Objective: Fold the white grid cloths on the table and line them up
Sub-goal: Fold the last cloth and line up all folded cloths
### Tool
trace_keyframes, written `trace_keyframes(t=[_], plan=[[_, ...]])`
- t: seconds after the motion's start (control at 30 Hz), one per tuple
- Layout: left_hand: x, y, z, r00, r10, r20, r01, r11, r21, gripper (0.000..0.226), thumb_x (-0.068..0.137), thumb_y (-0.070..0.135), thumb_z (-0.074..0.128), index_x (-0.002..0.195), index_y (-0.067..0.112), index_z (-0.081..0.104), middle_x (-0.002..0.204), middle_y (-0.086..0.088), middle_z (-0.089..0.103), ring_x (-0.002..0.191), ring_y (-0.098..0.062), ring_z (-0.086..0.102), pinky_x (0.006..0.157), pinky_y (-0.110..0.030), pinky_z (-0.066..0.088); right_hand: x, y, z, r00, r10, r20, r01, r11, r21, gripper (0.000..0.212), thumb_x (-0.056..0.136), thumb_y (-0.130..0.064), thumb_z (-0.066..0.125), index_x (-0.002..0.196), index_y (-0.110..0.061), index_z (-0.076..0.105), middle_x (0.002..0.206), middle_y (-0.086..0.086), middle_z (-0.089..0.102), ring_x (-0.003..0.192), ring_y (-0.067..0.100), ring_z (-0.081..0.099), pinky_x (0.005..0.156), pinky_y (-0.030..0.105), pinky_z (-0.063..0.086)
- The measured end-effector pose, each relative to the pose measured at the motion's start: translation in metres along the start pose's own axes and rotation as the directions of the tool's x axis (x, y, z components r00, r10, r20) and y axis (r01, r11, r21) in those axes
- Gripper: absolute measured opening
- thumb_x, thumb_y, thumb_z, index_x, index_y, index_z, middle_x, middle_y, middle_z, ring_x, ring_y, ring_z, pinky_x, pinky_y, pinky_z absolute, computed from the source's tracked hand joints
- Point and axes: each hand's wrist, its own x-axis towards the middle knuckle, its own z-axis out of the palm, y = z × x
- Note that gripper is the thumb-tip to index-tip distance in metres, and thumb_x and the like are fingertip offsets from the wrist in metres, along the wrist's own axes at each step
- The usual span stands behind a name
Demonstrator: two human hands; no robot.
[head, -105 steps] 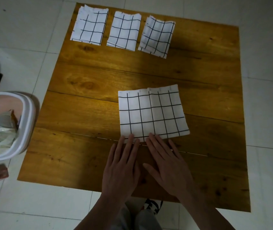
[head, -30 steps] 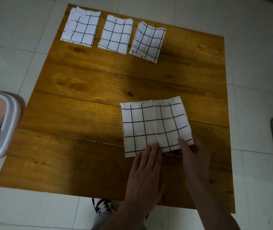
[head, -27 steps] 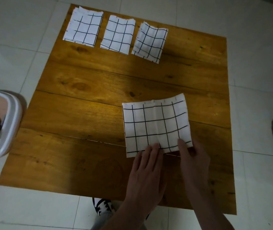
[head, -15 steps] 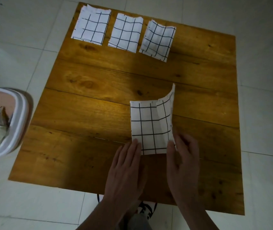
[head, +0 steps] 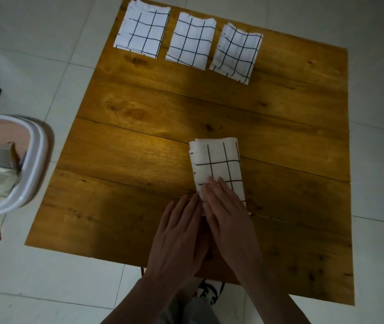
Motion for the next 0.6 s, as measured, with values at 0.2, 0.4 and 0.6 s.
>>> trace_keyframes(t=[0.2,0.4,0.6], plan=[[0.003,0.001,-0.004,0.997,-0.028,-0.070,0.023,0.998,-0.066,0.063,0.104,0.045,0.048,0.156,0.010,0.041,0.164,-0.008,0.041,0.156,-0.022,0.031,0.127,-0.043,0.025,-0.003,0.002,0.003,0.983,0.117,0.140,-0.131,0.987,0.092,0.061,0.111,-0.052,0.019,0.160,-0.019,0.031,0.169,-0.003,0.025,0.159,0.011,0.015,0.128,0.032,0.019],[0.008,0.002,-0.002,0.993,0.047,-0.104,-0.059,0.992,-0.111,0.069,0.100,0.045,0.053,0.158,0.012,0.035,0.162,-0.009,0.044,0.153,-0.024,0.034,0.126,-0.042,0.025,-0.001,0.001,0.000,0.955,0.144,0.260,-0.206,0.952,0.229,0.077,0.106,-0.062,0.003,0.164,-0.014,0.021,0.173,-0.002,0.013,0.159,0.005,0.003,0.130,0.031,0.008],[0.007,0.003,0.000,0.993,0.120,0.006,-0.121,0.993,0.003,0.064,0.103,0.049,0.047,0.156,0.014,0.044,0.161,-0.006,0.046,0.152,-0.023,0.037,0.126,-0.045,0.024,0.012,0.010,-0.028,0.949,0.189,0.253,-0.252,0.937,0.244,0.067,0.107,-0.054,0.014,0.162,-0.019,0.029,0.169,-0.007,0.025,0.156,0.001,0.015,0.127,0.022,0.015]])
